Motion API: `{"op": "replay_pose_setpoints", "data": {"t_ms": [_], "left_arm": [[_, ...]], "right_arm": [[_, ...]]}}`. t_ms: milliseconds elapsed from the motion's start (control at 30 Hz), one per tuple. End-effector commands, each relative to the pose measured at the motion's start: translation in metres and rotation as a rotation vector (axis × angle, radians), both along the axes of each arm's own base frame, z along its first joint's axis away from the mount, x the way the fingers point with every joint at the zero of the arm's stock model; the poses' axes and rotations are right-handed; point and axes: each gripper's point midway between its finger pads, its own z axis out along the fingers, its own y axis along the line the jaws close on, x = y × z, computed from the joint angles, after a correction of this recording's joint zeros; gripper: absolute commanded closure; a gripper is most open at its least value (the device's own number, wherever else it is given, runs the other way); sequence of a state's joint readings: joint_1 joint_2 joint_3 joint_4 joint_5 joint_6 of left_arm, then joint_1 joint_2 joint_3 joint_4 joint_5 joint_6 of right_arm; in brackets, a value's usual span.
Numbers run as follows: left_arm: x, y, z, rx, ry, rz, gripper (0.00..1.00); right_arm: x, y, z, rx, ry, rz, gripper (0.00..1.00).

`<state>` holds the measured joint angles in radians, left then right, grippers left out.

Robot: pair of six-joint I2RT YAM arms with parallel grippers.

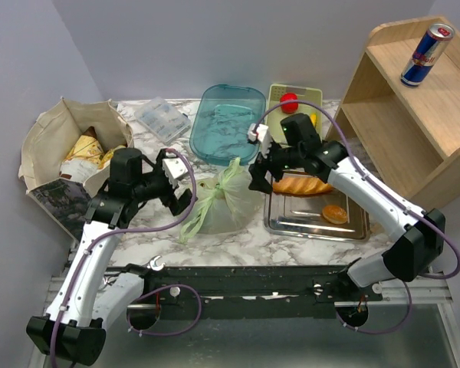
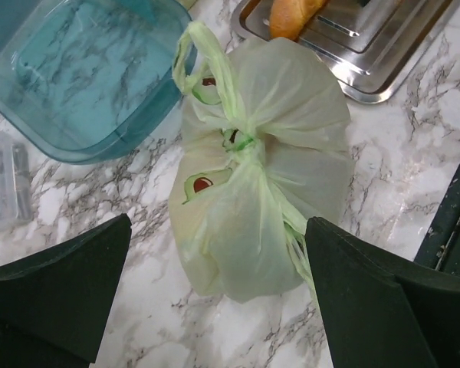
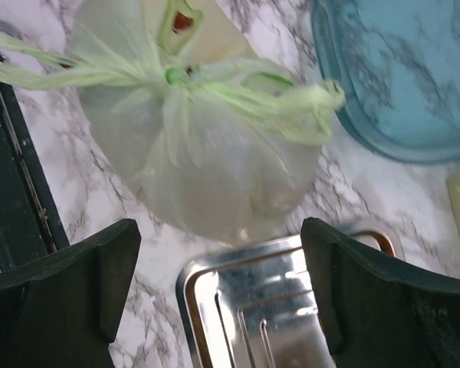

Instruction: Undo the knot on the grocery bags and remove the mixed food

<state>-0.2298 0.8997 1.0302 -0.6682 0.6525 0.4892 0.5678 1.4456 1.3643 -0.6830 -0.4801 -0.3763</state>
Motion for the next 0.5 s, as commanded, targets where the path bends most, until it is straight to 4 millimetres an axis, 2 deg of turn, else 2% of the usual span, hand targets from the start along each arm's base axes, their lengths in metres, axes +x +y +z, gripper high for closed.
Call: {"op": "replay_pose_setpoints", "data": {"t_ms": [0,100,233,367,467], "left_arm": [[-0.021,-0.013,-0.016,-0.026,-0.141,-0.168,0.02],[-0.026,-0.014,-0.042,0.021,-0.213,-0.242,0.03],[-0.026,-0.012,-0.059,0.051,-0.205,-0.265,0.05],[-0.029,-0.012,-0.069,0.076,-0.225,-0.301,0.05],[-0.025,-0.012,-0.074,0.101,-0.253,-0.313,0.06]], "right_arm": [[0.003,0.049,0.014,0.072,-0.177,0.134,0.07],[-0.002,0.064,0.000,0.062,-0.240,0.188,0.10],[-0.008,0.081,-0.012,0.060,-0.299,0.247,0.13],[-0.002,0.085,-0.035,0.019,-0.333,0.260,0.14],[-0.001,0.079,-0.060,-0.044,-0.355,0.298,0.23]]}}
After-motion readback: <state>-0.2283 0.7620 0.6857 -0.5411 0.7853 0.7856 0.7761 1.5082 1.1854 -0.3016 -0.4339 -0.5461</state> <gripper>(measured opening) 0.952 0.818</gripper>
